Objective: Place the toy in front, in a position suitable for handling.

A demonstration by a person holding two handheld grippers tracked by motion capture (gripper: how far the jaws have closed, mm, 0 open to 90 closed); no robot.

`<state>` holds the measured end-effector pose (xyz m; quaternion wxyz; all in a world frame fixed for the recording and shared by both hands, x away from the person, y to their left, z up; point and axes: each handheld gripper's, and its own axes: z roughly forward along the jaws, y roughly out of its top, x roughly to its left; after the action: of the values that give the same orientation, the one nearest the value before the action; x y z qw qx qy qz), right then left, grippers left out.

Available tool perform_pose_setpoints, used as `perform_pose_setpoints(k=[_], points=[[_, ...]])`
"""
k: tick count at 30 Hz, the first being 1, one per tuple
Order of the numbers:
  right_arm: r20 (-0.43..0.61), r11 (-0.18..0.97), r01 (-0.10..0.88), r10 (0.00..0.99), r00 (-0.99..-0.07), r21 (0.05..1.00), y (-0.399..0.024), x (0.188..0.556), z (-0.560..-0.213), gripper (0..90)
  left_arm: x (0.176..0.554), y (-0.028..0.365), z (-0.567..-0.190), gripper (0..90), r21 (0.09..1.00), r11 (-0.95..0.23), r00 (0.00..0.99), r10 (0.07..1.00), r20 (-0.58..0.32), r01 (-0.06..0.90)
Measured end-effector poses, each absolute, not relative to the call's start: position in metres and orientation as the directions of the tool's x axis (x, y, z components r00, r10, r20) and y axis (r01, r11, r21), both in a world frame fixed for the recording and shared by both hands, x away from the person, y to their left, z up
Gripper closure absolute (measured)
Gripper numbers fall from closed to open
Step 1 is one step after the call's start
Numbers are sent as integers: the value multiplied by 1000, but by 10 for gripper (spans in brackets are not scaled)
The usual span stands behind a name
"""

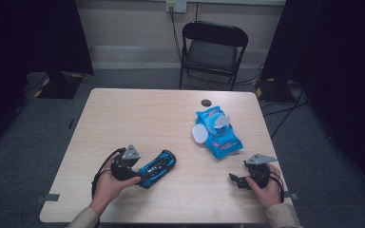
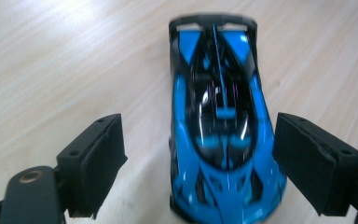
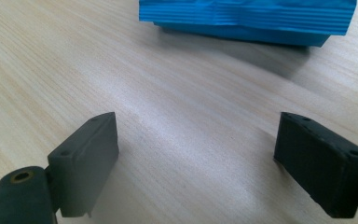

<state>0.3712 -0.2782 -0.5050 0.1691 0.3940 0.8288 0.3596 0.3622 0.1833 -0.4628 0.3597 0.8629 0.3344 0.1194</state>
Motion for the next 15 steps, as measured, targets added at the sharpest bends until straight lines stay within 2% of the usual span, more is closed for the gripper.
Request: perform_pose_setpoints(k=[9, 15], points=[[3, 430, 532, 775, -632, 729, -278, 371, -505, 128, 347, 188, -476, 158, 716, -493, 756, 650, -75, 495], [3, 430, 532, 775, -632, 730, -278, 371, -505, 128, 342, 184, -486, 169, 700, -522, 759, 650, -43, 487]])
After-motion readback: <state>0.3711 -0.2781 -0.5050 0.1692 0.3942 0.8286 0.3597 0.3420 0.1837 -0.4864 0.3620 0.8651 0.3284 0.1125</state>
